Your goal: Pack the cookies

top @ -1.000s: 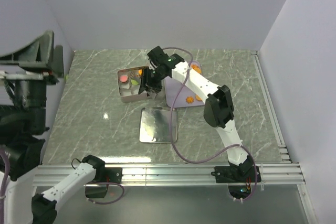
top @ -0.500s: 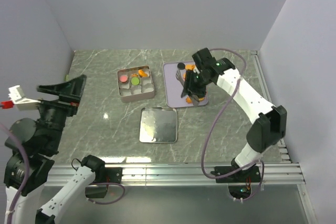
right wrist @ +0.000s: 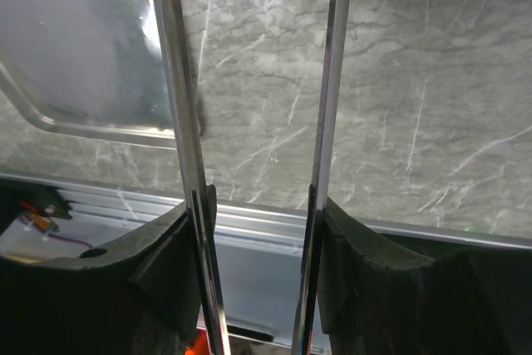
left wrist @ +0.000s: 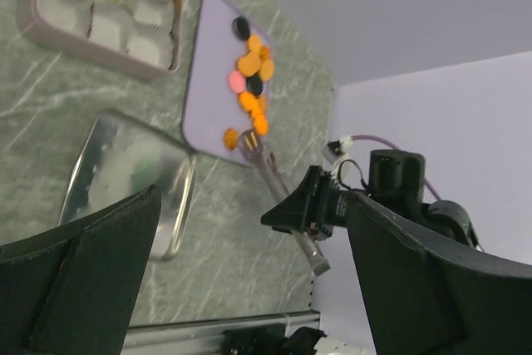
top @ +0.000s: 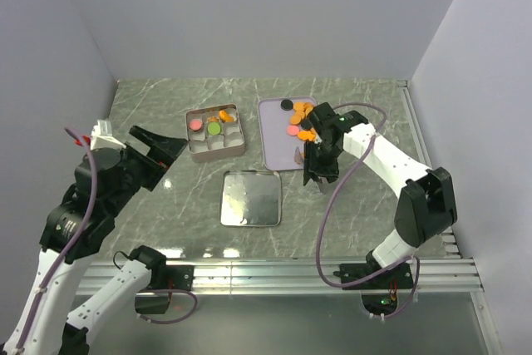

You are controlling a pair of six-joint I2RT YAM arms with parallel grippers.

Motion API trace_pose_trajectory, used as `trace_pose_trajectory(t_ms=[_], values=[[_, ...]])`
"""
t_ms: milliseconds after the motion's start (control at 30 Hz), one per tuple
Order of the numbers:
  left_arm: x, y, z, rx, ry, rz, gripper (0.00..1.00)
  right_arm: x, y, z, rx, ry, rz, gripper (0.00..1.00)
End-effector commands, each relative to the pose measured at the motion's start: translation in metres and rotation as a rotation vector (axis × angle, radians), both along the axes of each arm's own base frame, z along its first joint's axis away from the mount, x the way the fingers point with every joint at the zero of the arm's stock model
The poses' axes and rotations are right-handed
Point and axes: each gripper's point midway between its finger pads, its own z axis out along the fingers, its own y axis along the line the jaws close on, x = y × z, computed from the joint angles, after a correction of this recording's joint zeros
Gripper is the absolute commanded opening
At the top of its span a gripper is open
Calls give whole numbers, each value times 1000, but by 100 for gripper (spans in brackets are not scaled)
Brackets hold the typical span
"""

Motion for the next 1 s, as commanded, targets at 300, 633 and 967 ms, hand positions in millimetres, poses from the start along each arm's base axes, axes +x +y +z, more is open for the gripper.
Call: trace_pose_trajectory(t_ms=[300, 633, 967], values=[[-20, 8, -19, -77, 50, 33, 99, 9, 0, -18, -32, 42, 54, 55], [-26, 10, -23, -88, 53, 39, 100, 12, 4, -25, -58, 67, 76, 54], [-28, 10, -23, -85, 54, 29, 99, 6, 3, -36, -91, 106, 99, 48]])
